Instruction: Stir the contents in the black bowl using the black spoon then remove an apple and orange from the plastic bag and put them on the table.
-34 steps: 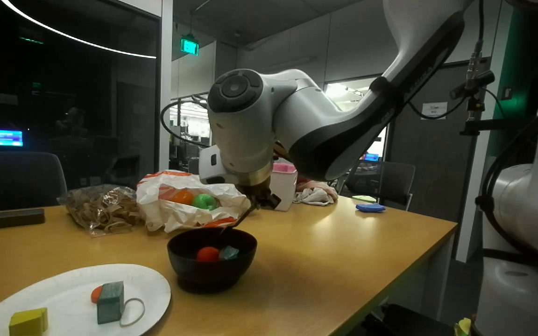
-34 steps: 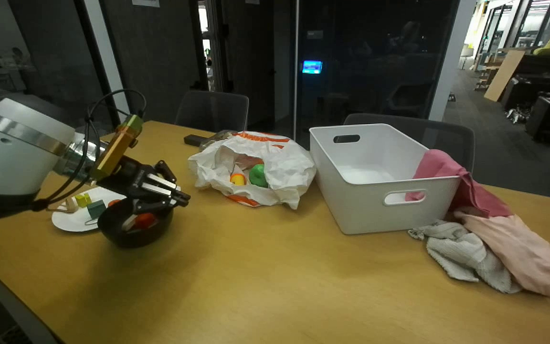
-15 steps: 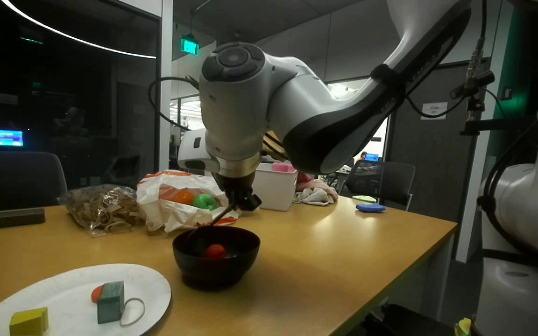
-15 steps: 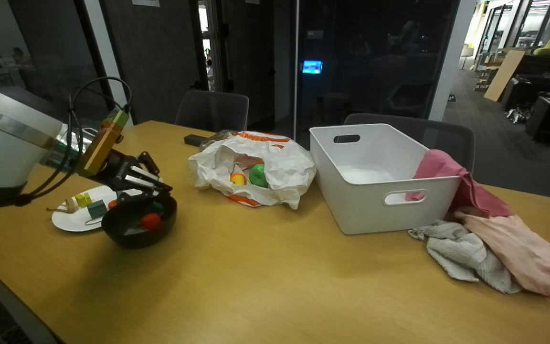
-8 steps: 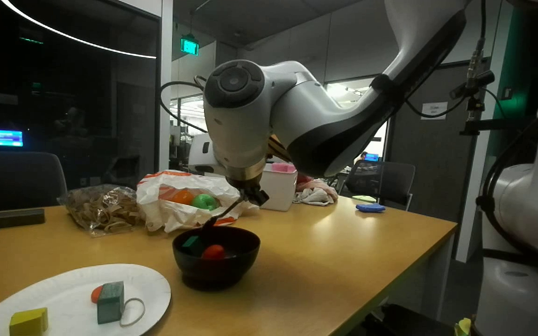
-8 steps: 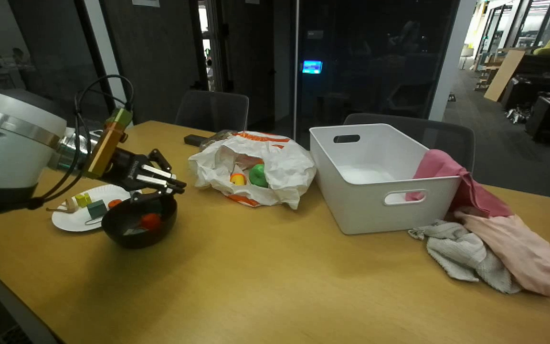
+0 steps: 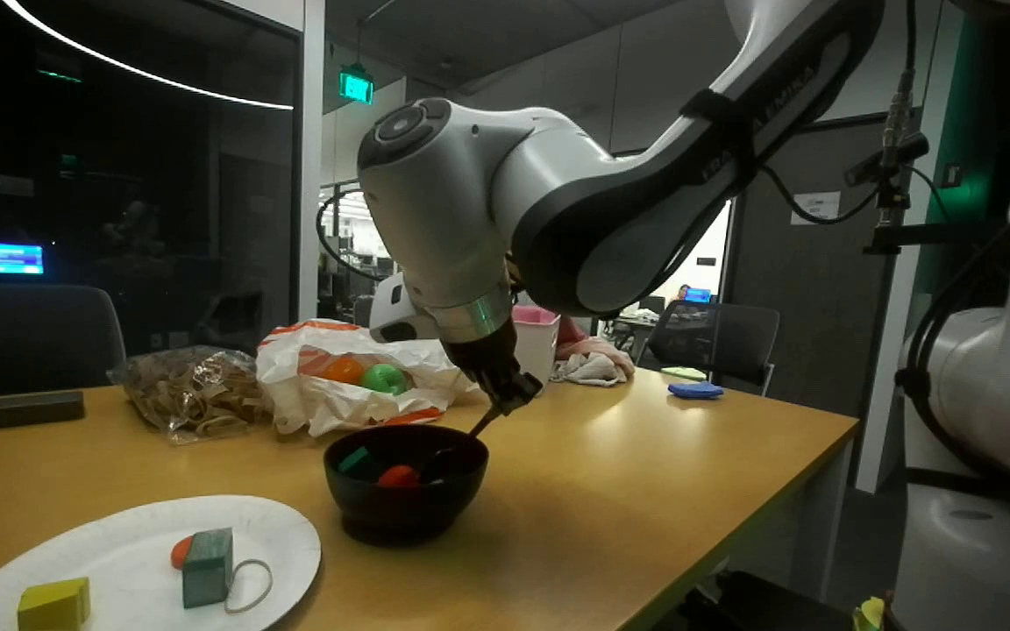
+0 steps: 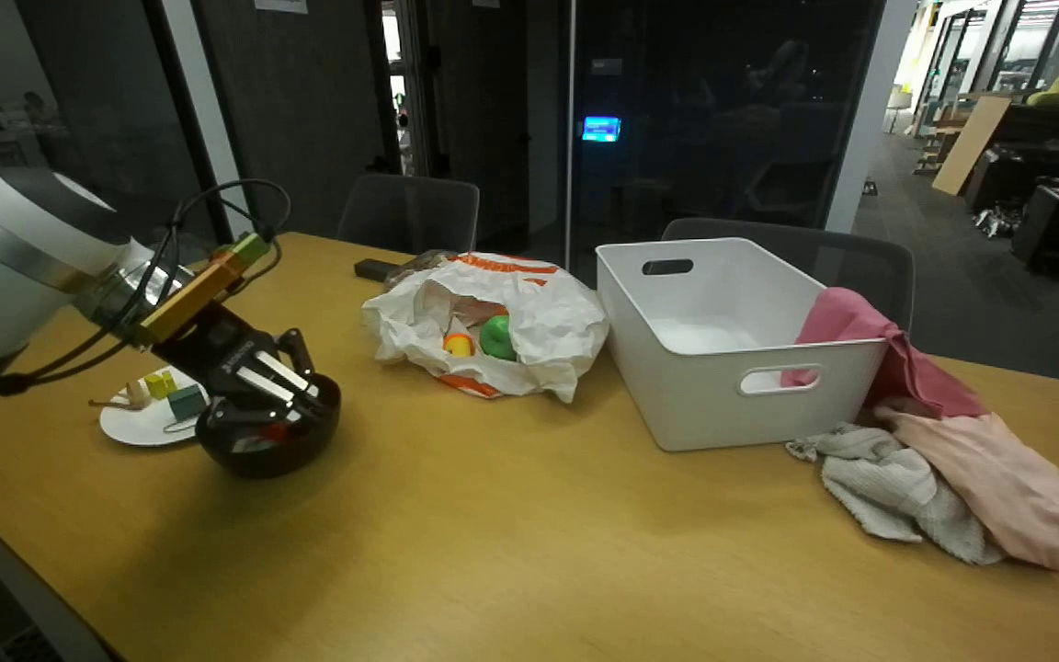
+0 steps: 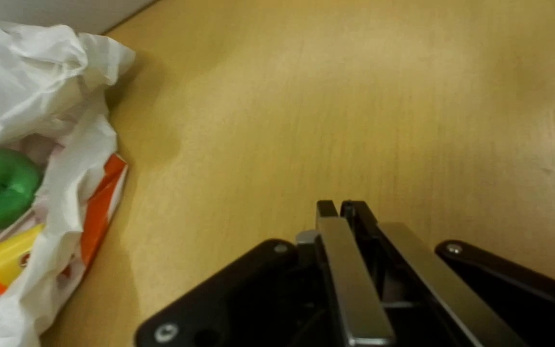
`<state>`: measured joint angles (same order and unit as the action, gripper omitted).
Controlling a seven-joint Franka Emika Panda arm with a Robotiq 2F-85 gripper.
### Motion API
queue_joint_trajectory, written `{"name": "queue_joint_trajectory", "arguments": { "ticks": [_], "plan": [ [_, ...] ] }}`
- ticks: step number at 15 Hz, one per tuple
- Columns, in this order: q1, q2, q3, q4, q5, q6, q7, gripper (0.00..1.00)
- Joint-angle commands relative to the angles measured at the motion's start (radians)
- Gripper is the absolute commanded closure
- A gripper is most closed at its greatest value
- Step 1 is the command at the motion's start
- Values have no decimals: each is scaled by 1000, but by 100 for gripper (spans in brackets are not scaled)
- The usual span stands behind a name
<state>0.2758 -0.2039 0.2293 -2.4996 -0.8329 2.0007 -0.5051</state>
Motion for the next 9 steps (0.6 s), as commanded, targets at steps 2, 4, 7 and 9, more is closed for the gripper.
{"name": "queue_joint_trajectory", "arguments": {
  "ticks": [2,4,7,9],
  "plan": [
    [7,0,-15,47,146,-41,-101,62],
    [2,-3,-19,55,173,-26,-94,54],
    [-3,-18,-25,71,203,13,-53,31],
    [-2,-36,-19,89,197,29,-19,16]
  ]
}}
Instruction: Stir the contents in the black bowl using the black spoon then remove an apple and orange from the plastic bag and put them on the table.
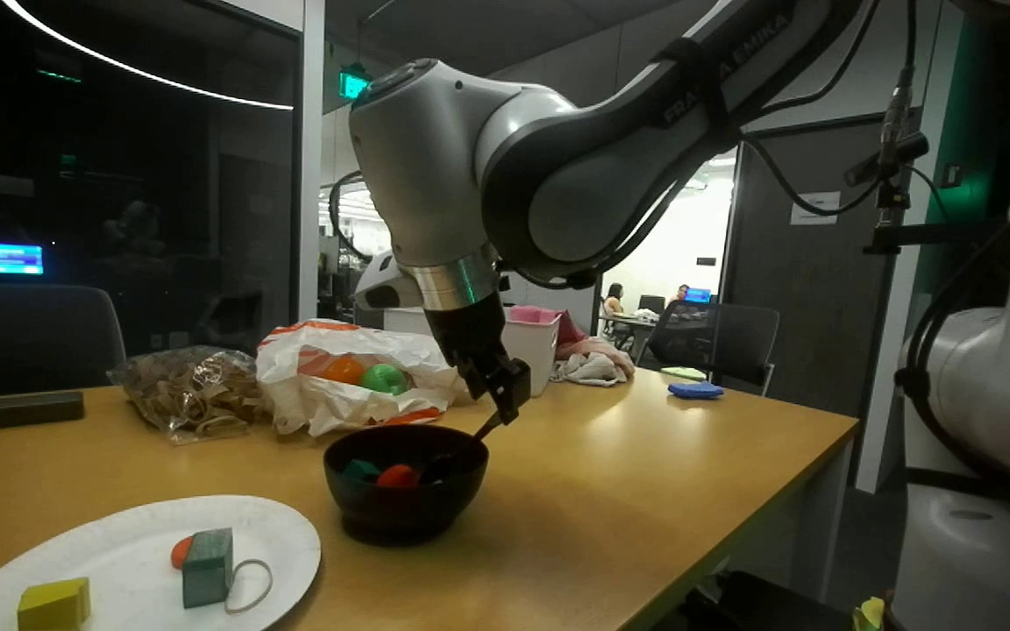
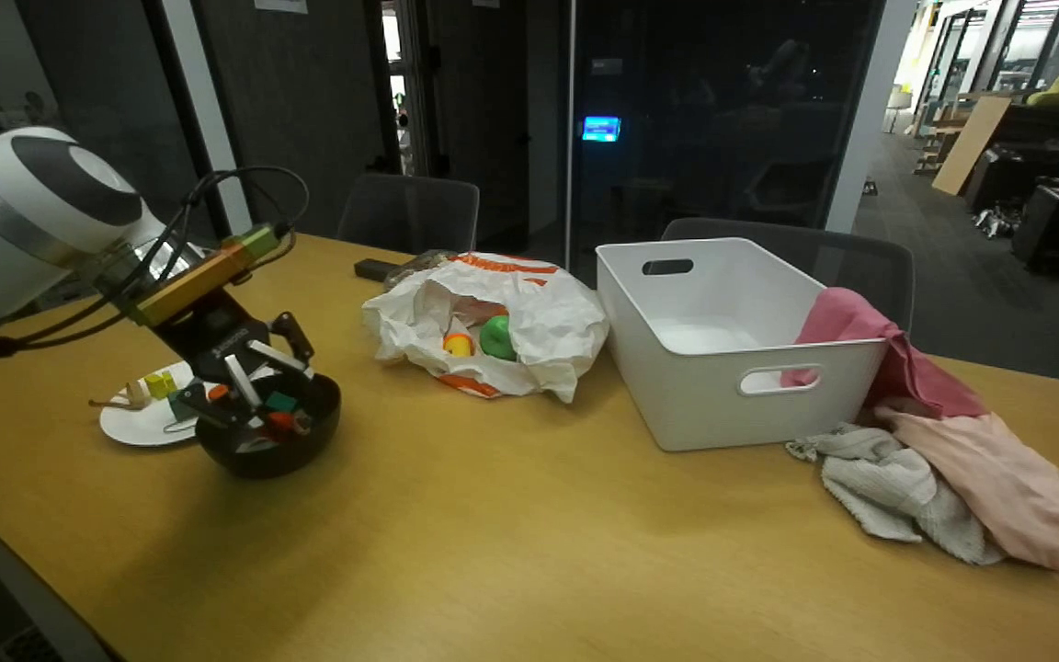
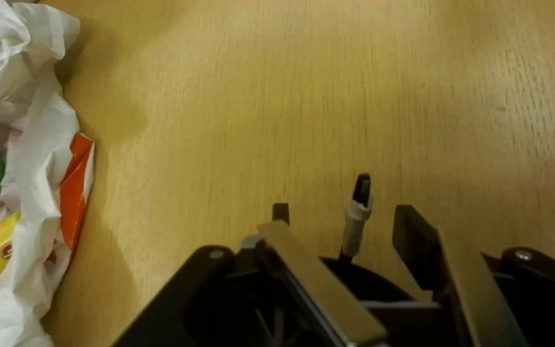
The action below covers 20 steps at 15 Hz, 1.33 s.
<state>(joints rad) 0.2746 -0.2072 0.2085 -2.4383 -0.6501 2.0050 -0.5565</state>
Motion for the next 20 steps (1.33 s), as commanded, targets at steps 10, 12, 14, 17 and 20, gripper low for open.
{"name": "queue_joint_trajectory", "arguments": {
  "ticks": [10,12,14,17,20],
  "plan": [
    [3,-46,31,182,154,-79,155,0],
    [3,-45,31,182,156,-80,160,0],
    [3,-27,25,176,175,-66,162,0],
    [-6,74,15,227,224,45,203,0],
    [-29,203,22,323,229,173,330,0]
  ]
}}
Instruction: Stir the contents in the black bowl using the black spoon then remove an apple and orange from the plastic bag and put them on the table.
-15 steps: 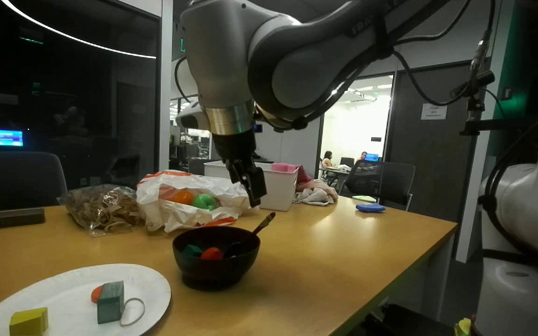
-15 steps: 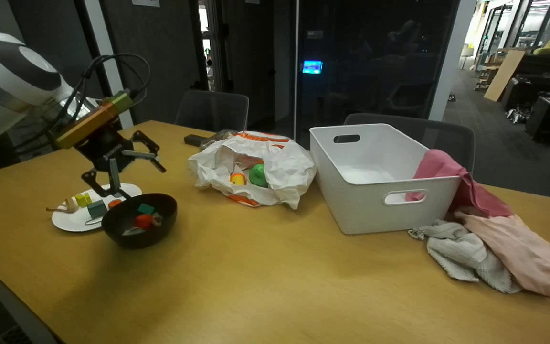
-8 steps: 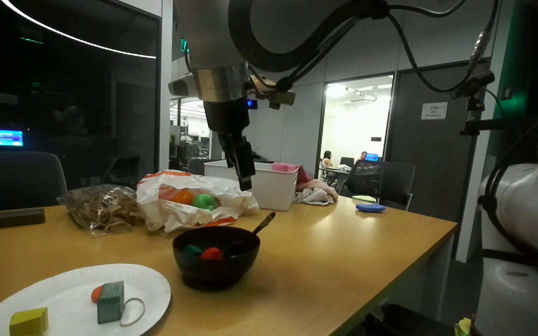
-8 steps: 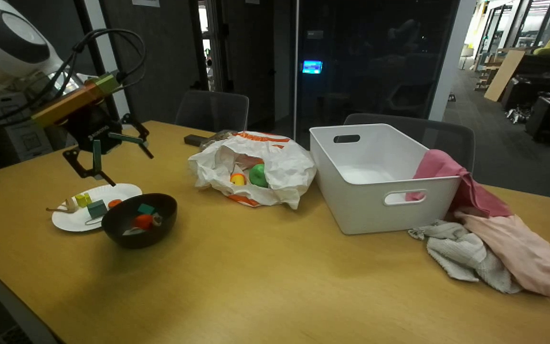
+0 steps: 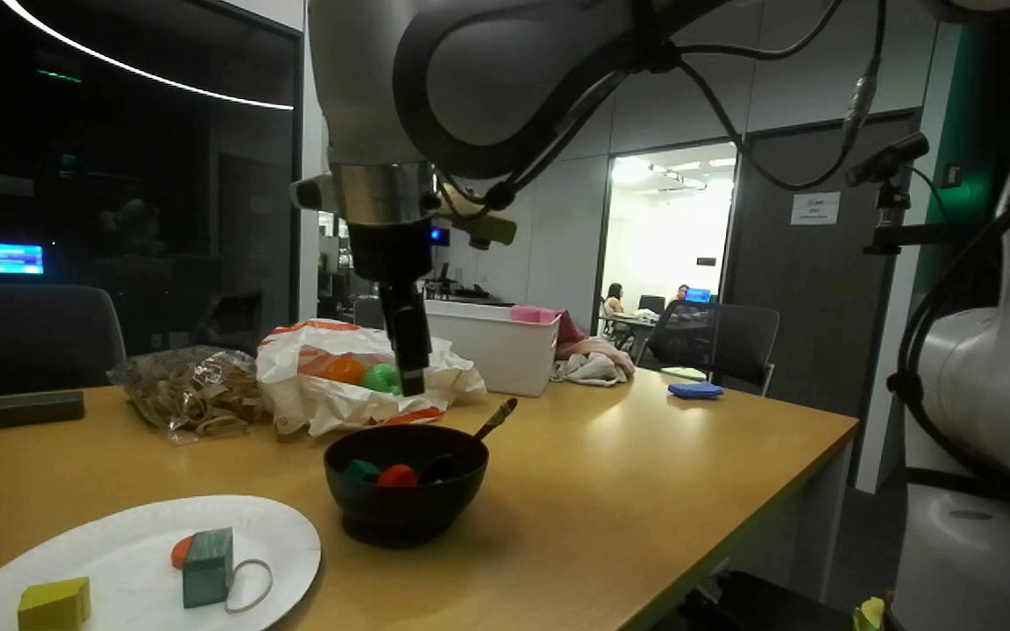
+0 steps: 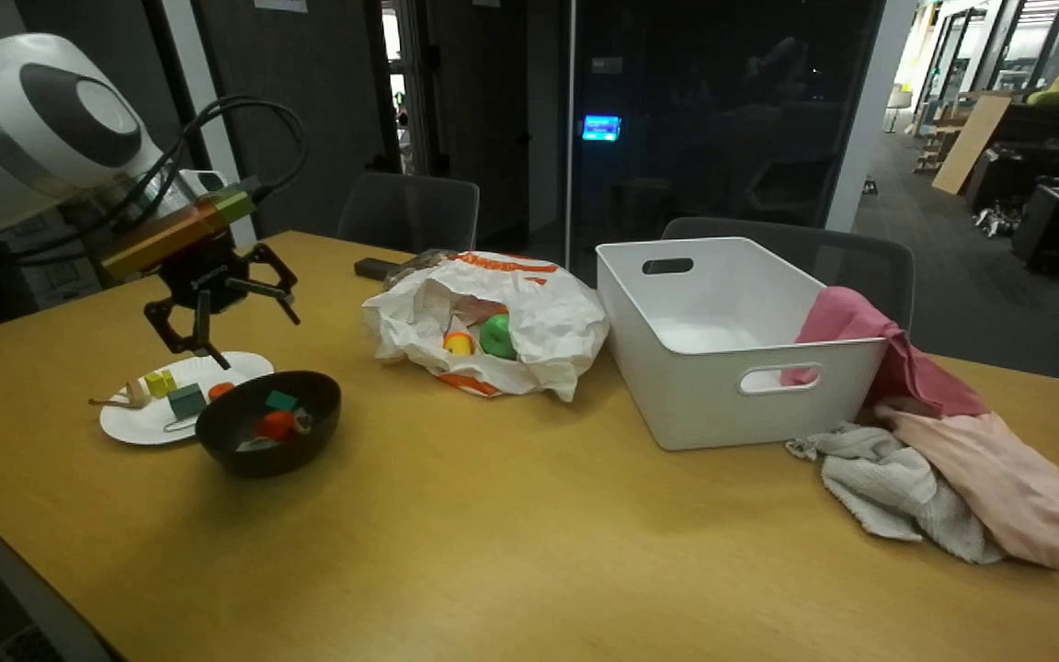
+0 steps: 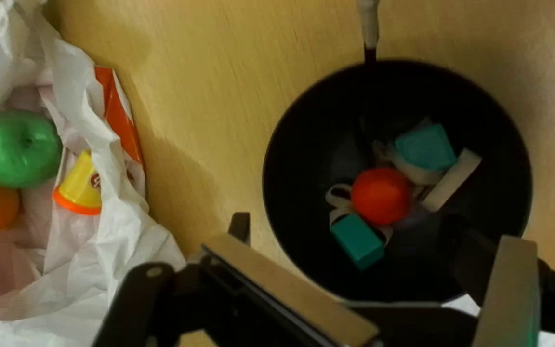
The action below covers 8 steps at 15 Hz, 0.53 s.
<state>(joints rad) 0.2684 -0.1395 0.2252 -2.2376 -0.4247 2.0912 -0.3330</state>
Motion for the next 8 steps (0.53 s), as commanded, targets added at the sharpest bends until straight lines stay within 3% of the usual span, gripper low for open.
{"name": "queue_joint_trajectory", "arguments": {
  "ticks": [1,8],
  "plan": [
    [-30,181,2,176,3,94,146,0],
    [-73,351,-72,440,19,100,349,0]
  ]
}}
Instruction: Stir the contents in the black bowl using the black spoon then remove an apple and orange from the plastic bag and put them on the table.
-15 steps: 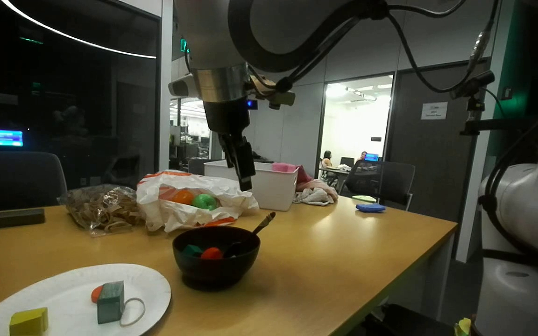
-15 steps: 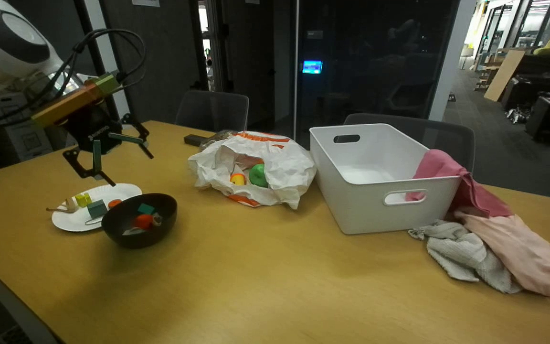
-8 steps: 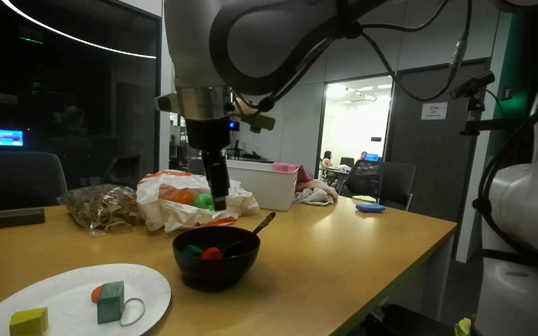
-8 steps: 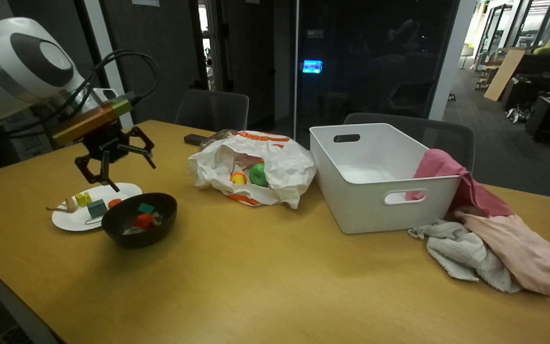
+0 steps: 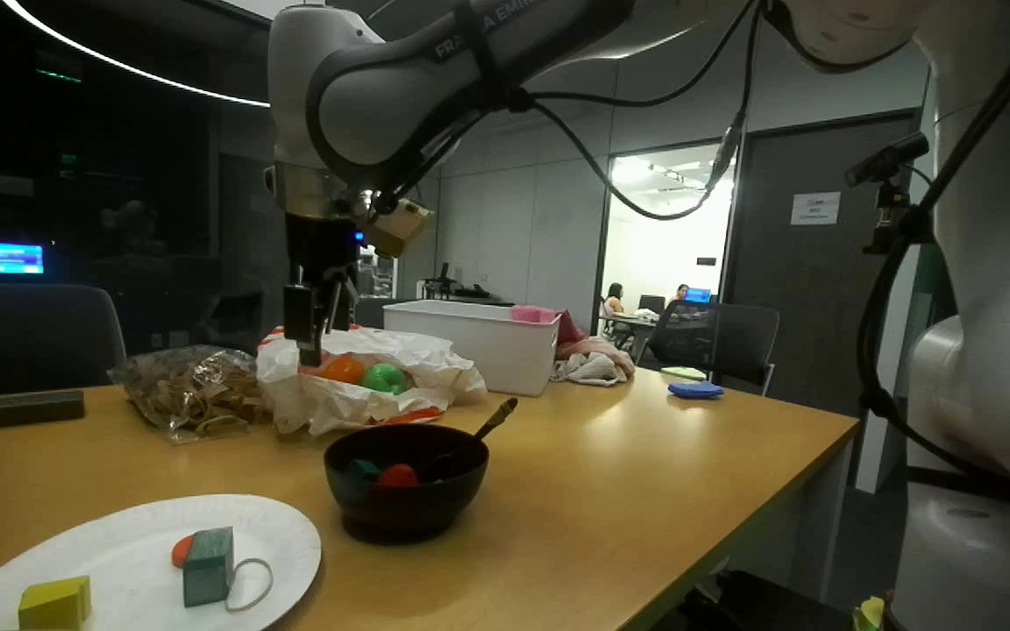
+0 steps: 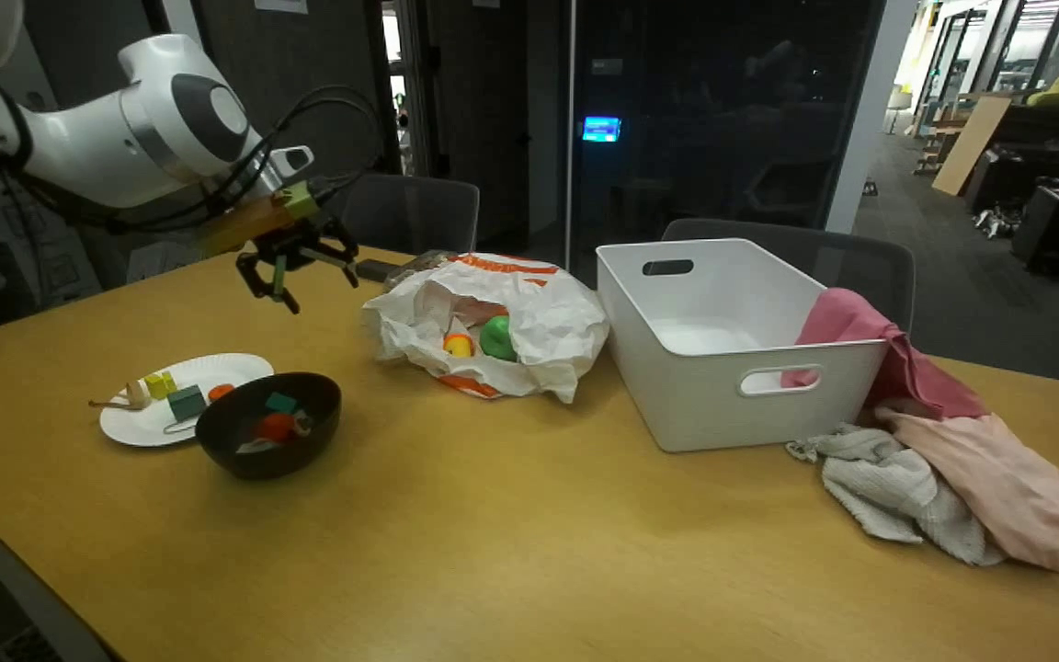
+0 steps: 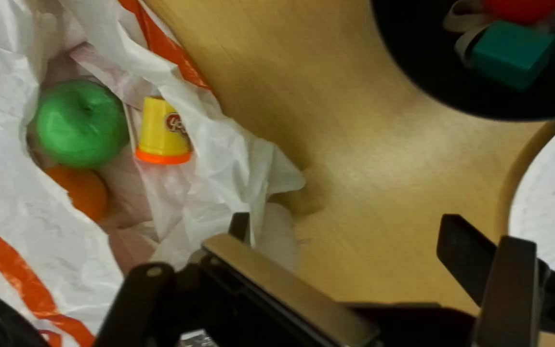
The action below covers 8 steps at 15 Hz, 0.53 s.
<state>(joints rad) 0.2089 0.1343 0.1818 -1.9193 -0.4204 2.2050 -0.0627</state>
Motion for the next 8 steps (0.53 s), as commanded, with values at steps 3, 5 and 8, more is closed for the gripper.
{"name": "queue_joint_trajectory", "arguments": {
  "ticks": [3,5,8],
  "plan": [
    [-27,139,-76,198,9,-24,183,0],
    [-29,177,-109,232,2,-18,264,0],
    [-20,232,-160,285,-17,-18,399,0]
  ]
}}
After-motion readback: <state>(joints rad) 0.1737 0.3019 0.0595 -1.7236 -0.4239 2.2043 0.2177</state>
